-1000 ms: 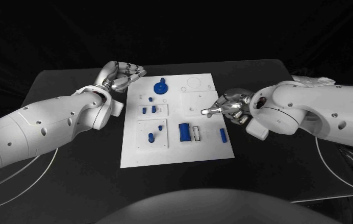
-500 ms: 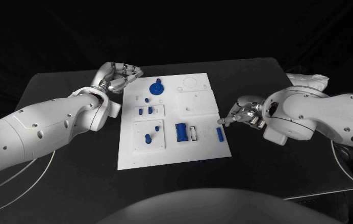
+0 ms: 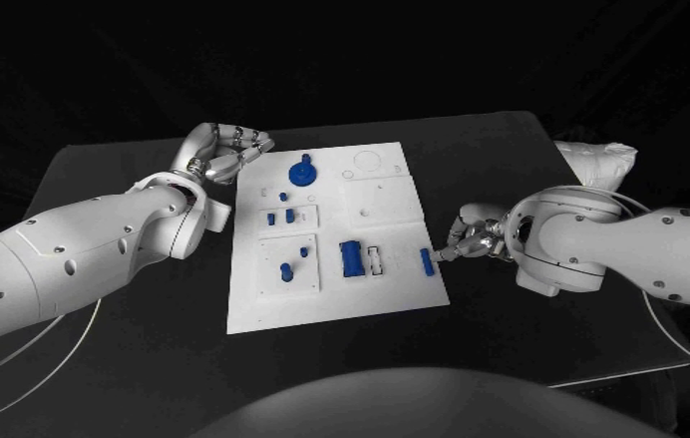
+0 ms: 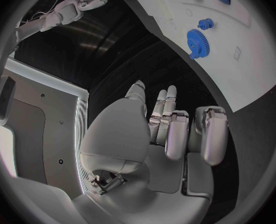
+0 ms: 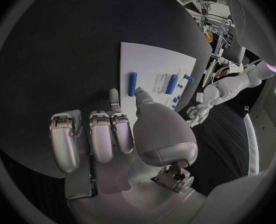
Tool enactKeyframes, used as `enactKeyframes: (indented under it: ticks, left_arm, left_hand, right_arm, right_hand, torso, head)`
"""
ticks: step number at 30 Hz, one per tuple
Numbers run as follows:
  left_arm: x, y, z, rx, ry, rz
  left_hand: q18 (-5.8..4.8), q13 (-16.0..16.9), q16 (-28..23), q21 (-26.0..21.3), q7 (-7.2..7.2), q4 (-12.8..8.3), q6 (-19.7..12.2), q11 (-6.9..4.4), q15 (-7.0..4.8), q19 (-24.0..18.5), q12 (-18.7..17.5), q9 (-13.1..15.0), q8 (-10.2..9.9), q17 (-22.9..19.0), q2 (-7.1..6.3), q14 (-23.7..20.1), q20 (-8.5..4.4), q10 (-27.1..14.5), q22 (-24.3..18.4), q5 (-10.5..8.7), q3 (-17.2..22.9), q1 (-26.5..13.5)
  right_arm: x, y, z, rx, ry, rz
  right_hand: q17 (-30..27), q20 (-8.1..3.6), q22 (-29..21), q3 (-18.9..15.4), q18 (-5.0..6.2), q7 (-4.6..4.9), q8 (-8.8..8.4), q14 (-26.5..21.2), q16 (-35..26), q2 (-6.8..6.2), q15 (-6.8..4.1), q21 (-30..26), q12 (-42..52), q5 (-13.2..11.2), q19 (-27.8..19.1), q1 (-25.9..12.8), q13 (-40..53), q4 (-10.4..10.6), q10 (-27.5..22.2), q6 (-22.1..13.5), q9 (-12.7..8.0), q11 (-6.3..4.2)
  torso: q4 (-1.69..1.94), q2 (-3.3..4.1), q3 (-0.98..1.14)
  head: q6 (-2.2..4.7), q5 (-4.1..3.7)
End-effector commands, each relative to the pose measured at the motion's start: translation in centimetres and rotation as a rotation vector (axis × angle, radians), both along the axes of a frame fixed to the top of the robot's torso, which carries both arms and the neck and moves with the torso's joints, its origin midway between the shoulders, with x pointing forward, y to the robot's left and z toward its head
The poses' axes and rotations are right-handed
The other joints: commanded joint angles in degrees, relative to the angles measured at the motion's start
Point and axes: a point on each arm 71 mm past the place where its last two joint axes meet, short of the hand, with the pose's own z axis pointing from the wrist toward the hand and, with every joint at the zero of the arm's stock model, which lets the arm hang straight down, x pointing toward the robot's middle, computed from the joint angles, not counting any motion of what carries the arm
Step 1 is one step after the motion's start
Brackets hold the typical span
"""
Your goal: Assemble the parts on the task board
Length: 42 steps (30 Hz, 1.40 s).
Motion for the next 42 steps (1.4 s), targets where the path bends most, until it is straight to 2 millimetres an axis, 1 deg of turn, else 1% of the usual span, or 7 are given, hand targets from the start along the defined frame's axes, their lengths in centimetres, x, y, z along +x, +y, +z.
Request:
enactKeyframes:
  ticks: [1,8,12,23,28,36,42]
  left_arm:
    - [-0.1,-0.2,0.1,0.003,-0.006,-0.021]
    - [-0.1,-0.1,0.1,0.004,-0.007,-0.022]
    - [-0.1,0.0,0.1,0.005,-0.006,-0.021]
    - [-0.1,0.0,0.1,0.006,-0.005,-0.021]
    - [-0.1,0.0,0.1,0.006,-0.005,-0.02]
    - [-0.2,0.0,0.1,0.006,-0.004,-0.021]
    - [-0.2,0.0,0.1,0.006,-0.003,-0.021]
  left_hand:
    - [0.06,-0.03,-0.12,-0.15,0.09,0.0,0.31,-0.43,-0.35,4.53,-0.11,-0.08,-0.28,11.82,0.59,4.7,-0.31,0.01,14.46,0.22,-0.31,-0.17]
    - [0.06,-0.03,-0.12,-0.15,0.09,0.0,0.31,-0.43,-0.35,4.53,-0.11,-0.08,-0.28,11.82,0.59,4.7,-0.31,0.01,14.46,0.22,-0.31,-0.17]
    - [0.06,-0.03,-0.14,-0.16,0.07,0.0,0.35,-0.44,-0.35,4.52,-0.1,-0.07,-0.27,11.8,0.63,4.69,-0.31,0.02,14.45,0.23,-0.36,-0.14]
    - [0.06,-0.03,-0.14,-0.16,0.07,0.0,0.35,-0.44,-0.35,4.52,-0.1,-0.07,-0.27,11.8,0.63,4.69,-0.31,0.02,14.45,0.23,-0.36,-0.14]
    - [0.06,-0.03,-0.14,-0.16,0.07,0.0,0.35,-0.44,-0.35,4.52,-0.1,-0.07,-0.27,11.8,0.63,4.69,-0.31,0.02,14.45,0.23,-0.36,-0.14]
    - [0.06,-0.03,-0.14,-0.16,0.07,0.0,0.35,-0.44,-0.35,4.52,-0.1,-0.07,-0.27,11.8,0.63,4.69,-0.31,0.02,14.45,0.23,-0.36,-0.14]
    - [0.06,-0.03,-0.14,-0.17,0.07,0.0,0.36,-0.44,-0.35,4.52,-0.1,-0.07,-0.27,11.8,0.64,4.69,-0.31,0.03,14.45,0.23,-0.37,-0.14]
  right_arm:
    - [0.1,0.1,-0.1,-0.059,-0.047,-0.001]
    - [0.1,0.7,-0.5,-0.054,-0.047,0.01]
    - [0.1,1.0,-0.6,-0.051,-0.046,0.014]
    - [0.4,1.5,-0.8,-0.044,-0.047,0.021]
    - [0.5,1.7,-0.9,-0.044,-0.041,0.024]
    - [0.7,1.8,-1.1,-0.046,-0.027,0.029]
    - [0.7,1.9,-1.4,-0.05,-0.012,0.03]
  right_hand:
    - [15.1,0.11,15.1,0.68,-0.38,0.01,0.49,6.08,0.24,0.23,0.08,0.26,0.16,0.22,6.1,0.5,15.05,-0.23,6.01,-0.53,0.38,-0.05]
    - [15.1,0.03,15.1,1.63,-0.38,-0.21,1.47,6.08,0.24,0.0,-0.04,0.26,0.16,-0.04,6.1,1.11,15.05,-1.08,6.01,-0.53,1.23,-0.22]
    - [15.1,-0.06,15.1,2.19,-0.38,-0.41,2.04,6.08,0.24,-0.13,-0.16,0.26,0.16,-0.13,6.1,1.5,15.05,-1.59,6.01,-0.36,1.66,-0.38]
    - [15.1,-0.27,15.1,3.01,-0.38,-0.78,3.09,6.08,0.24,-0.32,-0.42,0.26,0.16,-0.26,6.1,1.75,15.05,-2.15,6.01,0.06,2.46,-0.71]
    - [15.1,-0.41,15.1,3.34,-0.38,-1.02,3.7,6.08,0.24,-0.38,-0.58,0.26,0.16,-0.33,6.1,1.66,15.05,-2.27,6.01,0.4,2.93,-0.91]
    - [15.1,-0.55,15.1,3.68,-0.38,-1.25,4.19,6.08,0.24,-0.37,-0.73,0.26,0.16,-0.42,6.1,1.56,15.05,-2.35,6.01,0.66,3.31,-1.11]
    - [15.1,-0.74,15.1,4.37,-0.38,-1.48,4.43,6.08,0.24,-0.2,-0.94,0.26,0.16,-0.8,6.1,1.95,15.05,-2.74,6.01,0.57,3.59,-1.35]
  torso:
    - [0.08,0.0,0.03]
    - [0.12,0.03,-0.05]
    - [0.0,0.03,-0.03]
    - [0.11,0.01,0.01]
    - [0.05,0.01,-0.03]
    - [0.05,0.01,-0.03]
    - [0.09,-0.02,-0.02]
  head:
    - [0.0,-0.08]
    - [0.0,-0.13]
    - [0.0,-0.09]
    - [0.0,-0.07]
    - [0.0,0.0]
    - [0.0,-0.11]
    - [0.0,0.0]
